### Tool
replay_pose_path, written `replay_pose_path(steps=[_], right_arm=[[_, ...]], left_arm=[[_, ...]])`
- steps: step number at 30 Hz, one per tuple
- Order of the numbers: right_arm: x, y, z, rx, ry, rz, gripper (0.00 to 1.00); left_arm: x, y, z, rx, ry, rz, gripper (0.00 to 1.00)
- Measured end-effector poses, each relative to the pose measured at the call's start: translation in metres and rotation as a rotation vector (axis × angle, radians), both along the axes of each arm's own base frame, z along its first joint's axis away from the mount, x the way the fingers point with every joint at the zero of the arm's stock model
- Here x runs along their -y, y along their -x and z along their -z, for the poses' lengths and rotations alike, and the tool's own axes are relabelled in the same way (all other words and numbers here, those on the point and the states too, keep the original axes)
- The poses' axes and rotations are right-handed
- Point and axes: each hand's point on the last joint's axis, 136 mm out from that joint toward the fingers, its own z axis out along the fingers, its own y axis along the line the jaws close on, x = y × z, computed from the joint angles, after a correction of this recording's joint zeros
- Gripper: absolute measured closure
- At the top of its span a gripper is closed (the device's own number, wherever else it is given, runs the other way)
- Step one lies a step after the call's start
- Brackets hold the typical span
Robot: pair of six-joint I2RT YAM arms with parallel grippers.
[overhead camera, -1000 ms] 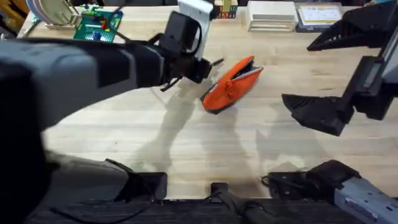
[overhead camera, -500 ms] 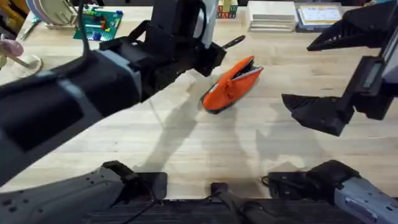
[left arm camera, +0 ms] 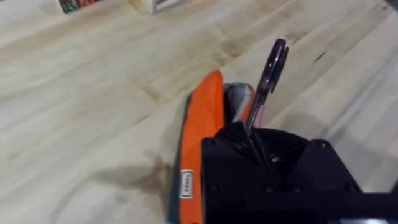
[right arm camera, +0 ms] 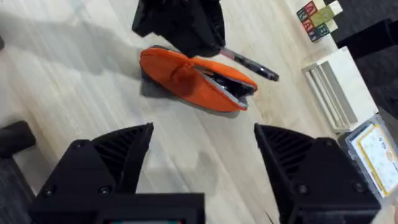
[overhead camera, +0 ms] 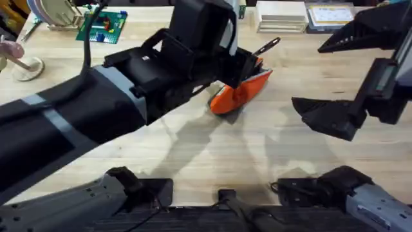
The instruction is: Unzip the bag, pick up the pens from the table one at a time and place them inside, then zip the bag closed.
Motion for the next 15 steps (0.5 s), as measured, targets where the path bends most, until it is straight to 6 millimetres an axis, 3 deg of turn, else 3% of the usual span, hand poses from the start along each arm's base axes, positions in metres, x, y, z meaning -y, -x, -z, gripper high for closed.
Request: replay_pose_path(steps=[11,15], right_arm=[[0.0,0.0,0.0,0.0,0.0,0.0,0.006],[0.0,0.0,0.0,0.0,0.0,0.0,0.005]], left_arm=[[0.006,0.0,-0.002,-0.057,0.077,-0.076,0.958],[0.013,-0.007,0.006,-0.079,0.094,-0.09,0.957]])
